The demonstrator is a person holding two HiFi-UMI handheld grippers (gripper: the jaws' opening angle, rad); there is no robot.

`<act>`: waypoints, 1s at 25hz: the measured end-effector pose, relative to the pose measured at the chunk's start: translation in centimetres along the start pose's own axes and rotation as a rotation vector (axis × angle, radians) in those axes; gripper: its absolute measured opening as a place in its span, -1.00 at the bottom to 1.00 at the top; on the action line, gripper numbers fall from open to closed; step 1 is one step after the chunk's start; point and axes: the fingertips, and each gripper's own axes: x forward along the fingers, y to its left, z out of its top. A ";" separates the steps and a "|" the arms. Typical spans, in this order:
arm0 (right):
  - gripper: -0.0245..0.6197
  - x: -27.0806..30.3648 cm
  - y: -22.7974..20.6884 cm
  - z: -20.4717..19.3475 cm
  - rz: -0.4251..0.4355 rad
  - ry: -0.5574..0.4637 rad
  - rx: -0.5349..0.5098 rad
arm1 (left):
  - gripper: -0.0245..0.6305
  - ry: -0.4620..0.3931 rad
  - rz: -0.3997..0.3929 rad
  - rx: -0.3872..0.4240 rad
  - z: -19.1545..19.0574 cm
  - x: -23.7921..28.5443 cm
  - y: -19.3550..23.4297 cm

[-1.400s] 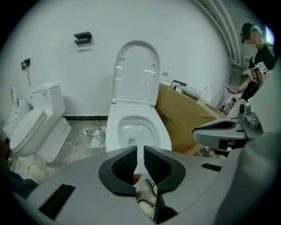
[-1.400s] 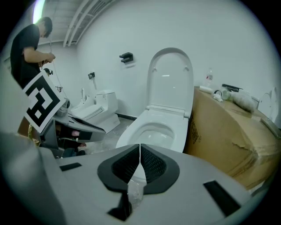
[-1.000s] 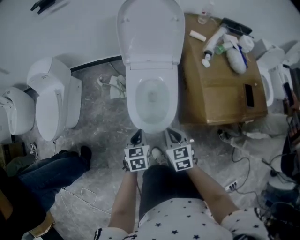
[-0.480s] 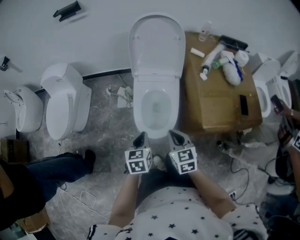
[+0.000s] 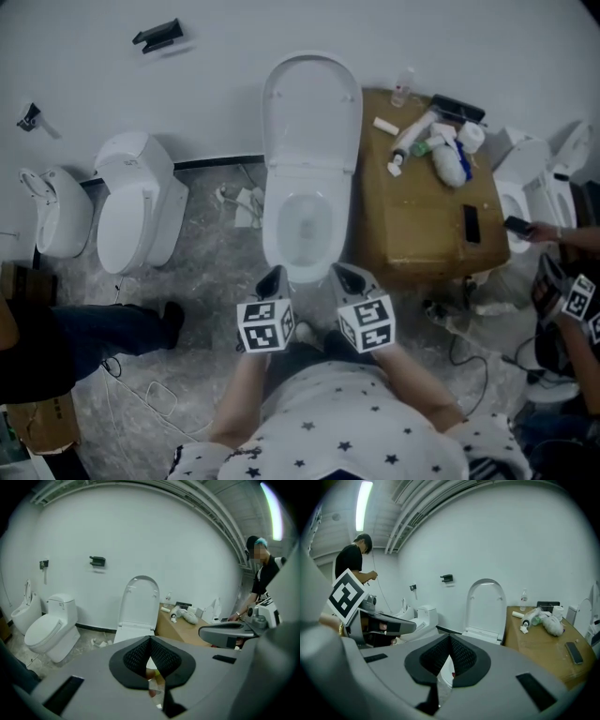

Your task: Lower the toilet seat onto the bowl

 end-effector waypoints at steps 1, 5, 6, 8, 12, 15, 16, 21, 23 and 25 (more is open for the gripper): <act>-0.90 -0.8 0.0 0.1 0.005 -0.001 0.001 | -0.93 -0.009 0.003 -0.006 0.2 -0.6 -0.6; -0.90 -3.9 0.5 0.6 0.035 -0.015 -0.011 | -0.93 -0.042 0.007 -0.024 0.5 -3.1 -2.8; -0.90 -4.7 0.8 0.7 0.045 -0.022 -0.016 | -0.93 -0.047 0.006 -0.025 0.5 -3.8 -3.4; -0.90 -6.4 1.5 0.8 0.066 -0.037 -0.022 | -0.93 -0.053 0.002 -0.030 0.2 -5.3 -4.5; -0.90 -9.5 2.6 0.5 0.097 -0.062 -0.022 | -0.93 -0.060 -0.004 -0.031 -0.8 -8.0 -6.7; -0.90 -11.5 3.3 -0.1 0.111 -0.074 -0.025 | -0.93 -0.065 -0.006 -0.023 -1.7 -9.8 -8.2; -0.90 -12.1 3.5 -0.3 0.116 -0.078 -0.027 | -0.93 -0.067 -0.006 -0.021 -2.0 -10.4 -8.7; -0.90 -15.0 4.4 -1.5 0.143 -0.093 -0.021 | -0.93 -0.073 -0.003 -0.014 -4.0 -12.5 -10.5; -0.90 -15.8 4.6 -2.0 0.150 -0.097 -0.017 | -0.93 -0.076 -0.005 -0.017 -4.6 -13.1 -10.9; -0.90 -16.3 4.8 -2.5 0.156 -0.099 -0.020 | -0.93 -0.082 -0.008 -0.024 -5.0 -13.6 -11.3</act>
